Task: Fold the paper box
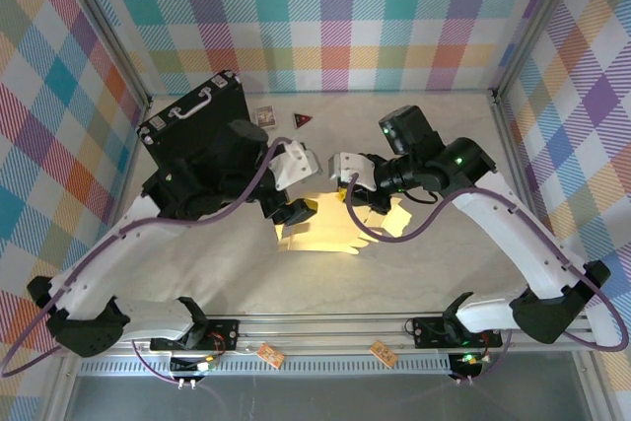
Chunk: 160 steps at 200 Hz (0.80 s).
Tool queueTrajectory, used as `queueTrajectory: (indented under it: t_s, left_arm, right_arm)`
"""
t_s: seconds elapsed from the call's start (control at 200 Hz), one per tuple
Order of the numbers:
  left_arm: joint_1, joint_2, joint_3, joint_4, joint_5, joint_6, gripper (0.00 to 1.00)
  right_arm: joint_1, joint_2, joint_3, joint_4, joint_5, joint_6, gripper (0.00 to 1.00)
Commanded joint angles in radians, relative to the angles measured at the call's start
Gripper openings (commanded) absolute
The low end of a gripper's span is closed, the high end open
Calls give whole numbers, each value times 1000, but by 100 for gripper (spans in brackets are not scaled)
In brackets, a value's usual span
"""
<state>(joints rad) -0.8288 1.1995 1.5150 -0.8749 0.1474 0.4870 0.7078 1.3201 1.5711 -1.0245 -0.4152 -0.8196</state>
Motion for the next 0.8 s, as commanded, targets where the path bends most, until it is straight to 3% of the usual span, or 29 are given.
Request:
queueTrajectory:
  t_s: [0.0,0.155,0.37,0.665,0.795]
  left_arm:
    - [5,-111,-109,135,-46,-102,87]
    - [4,-154,-168,215,-86,-169,78]
    - [2,-136,-166,229,-23,-214,61]
    - [1,-148,-197,205,-97,-224,58]
    - [1,-148,-208,208,-140,-229,52]
  right_arm:
    - [7,-25,-9,54,-10,28,2]
    - [7,-18,5,54,1,48,3]
    - [8,-10,9,77,18,101,4]
    - [7,2,22,94,59,145,6]
    - [7,7,21,110,61,171,8]
